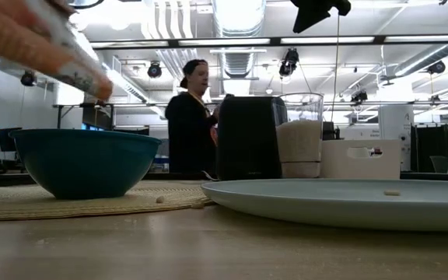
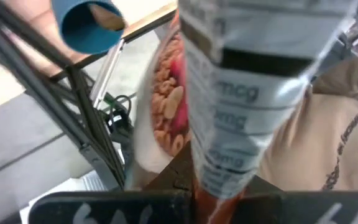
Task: Arrange a breakfast setting
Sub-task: Put the cereal from the cereal box into the blue bowl
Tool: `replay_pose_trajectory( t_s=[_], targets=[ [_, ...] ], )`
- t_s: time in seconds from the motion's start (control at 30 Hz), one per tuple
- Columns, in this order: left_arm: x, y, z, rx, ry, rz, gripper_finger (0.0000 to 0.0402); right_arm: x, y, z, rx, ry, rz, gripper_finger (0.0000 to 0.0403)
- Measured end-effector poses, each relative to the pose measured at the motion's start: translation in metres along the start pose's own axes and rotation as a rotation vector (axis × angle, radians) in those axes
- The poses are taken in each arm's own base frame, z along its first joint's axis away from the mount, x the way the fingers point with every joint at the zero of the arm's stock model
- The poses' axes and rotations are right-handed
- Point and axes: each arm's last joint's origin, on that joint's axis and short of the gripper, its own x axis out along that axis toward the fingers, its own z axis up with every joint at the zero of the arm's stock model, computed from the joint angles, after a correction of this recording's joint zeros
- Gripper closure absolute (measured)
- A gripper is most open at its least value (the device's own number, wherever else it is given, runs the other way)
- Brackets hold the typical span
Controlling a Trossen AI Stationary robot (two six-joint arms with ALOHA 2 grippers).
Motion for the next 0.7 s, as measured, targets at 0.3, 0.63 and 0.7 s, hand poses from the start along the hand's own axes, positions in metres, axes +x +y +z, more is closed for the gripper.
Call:
replay_pose_trajectory(
  t_s=[0.3,0.63,0.7],
  targets=[
    [0.0018,0.0092,-0.0001,-0.039,-0.011,0.006,0.0402,0.0,0.0,-0.0001,-0.001,0.001,0.0,0.0364],
    [-0.0003,0.0051,-0.0028,-0.005,0.006,-0.009,0.0402,0.0,0.0,-0.0002,-0.001,0.001,0.0,0.0365],
    [-0.0004,0.0064,-0.0034,0.015,-0.007,-0.006,0.0402,0.0,0.0,-0.0002,-0.001,0.001,0.0,0.0365]
  ],
)
